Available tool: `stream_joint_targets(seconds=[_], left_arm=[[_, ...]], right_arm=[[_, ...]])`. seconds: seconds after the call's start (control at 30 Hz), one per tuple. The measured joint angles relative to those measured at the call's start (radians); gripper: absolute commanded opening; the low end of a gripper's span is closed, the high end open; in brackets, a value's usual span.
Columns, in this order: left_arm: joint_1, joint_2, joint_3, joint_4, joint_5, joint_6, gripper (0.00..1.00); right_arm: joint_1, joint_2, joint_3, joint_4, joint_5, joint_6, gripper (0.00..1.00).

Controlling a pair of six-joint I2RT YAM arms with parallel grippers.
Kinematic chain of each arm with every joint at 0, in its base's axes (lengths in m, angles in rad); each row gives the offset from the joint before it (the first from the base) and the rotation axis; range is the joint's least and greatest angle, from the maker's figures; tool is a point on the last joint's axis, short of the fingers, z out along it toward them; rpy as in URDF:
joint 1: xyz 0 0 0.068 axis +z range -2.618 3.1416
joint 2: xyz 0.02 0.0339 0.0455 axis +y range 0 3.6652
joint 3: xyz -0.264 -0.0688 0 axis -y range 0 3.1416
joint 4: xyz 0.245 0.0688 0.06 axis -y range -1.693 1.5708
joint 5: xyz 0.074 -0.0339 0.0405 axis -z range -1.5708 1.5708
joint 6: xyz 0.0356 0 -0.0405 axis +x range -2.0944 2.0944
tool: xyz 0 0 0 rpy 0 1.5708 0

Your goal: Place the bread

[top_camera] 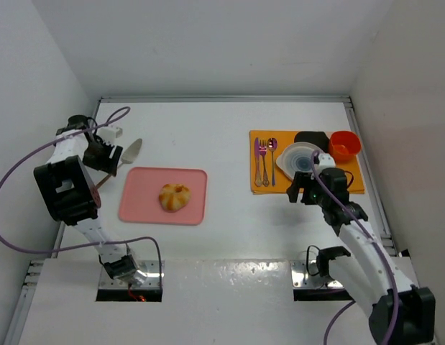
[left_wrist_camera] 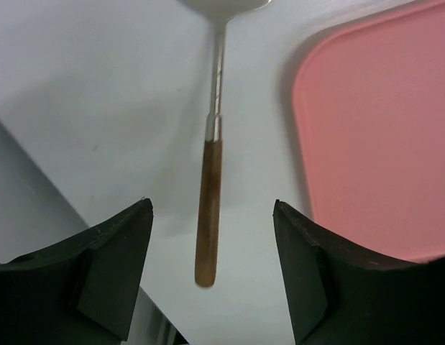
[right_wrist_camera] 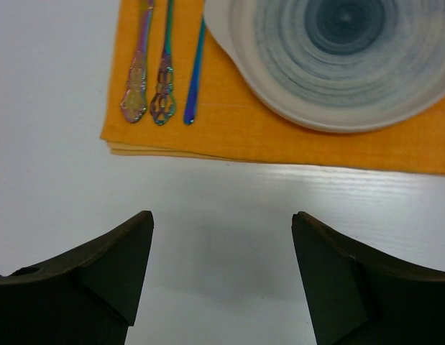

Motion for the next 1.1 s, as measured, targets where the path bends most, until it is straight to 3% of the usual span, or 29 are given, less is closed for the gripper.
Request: stream_joint_targets(seconds=[0.13, 0.37, 0.53, 0.83, 0.97, 1.0, 1.03, 1.1], left_arm=[[-0.029, 0.092, 0.072, -0.025, 0.002, 0.026, 0.71], [0.005, 0.121, 0.050, -0.035, -0.048, 0.046, 0.64], [0.027, 0.124, 0.012, -0.032, -0.045, 0.058, 0.47], [0.027, 0.156, -0.027, -0.021, -0.018, 0.067, 0.43], [0.027, 0.159, -0.024, -0.011, 0.003, 0.054, 0.20], [0.027, 0.160, -0.023, -0.009, 0.005, 0.051, 0.05], [0.027, 0.161, -0.021, -0.009, 0.006, 0.045, 0.00], [0.027, 0.161, -0.017, -0.006, 0.008, 0.042, 0.00]], right_arm=[[0.121, 0.122, 0.085, -0.002, 0.024, -0.003, 0.78], [0.303, 0.347, 0.255, 0.058, 0.039, 0.005, 0.78], [0.428, 0.555, 0.362, 0.144, 0.040, 0.028, 0.78], [0.498, 0.924, 0.540, 0.286, 0.012, 0.116, 0.76], [0.511, 1.042, 0.627, 0.313, 0.000, 0.140, 0.75], [0.517, 1.065, 0.648, 0.317, -0.002, 0.146, 0.73], [0.522, 1.089, 0.669, 0.322, -0.004, 0.155, 0.72], [0.533, 1.123, 0.695, 0.333, -0.004, 0.178, 0.69]])
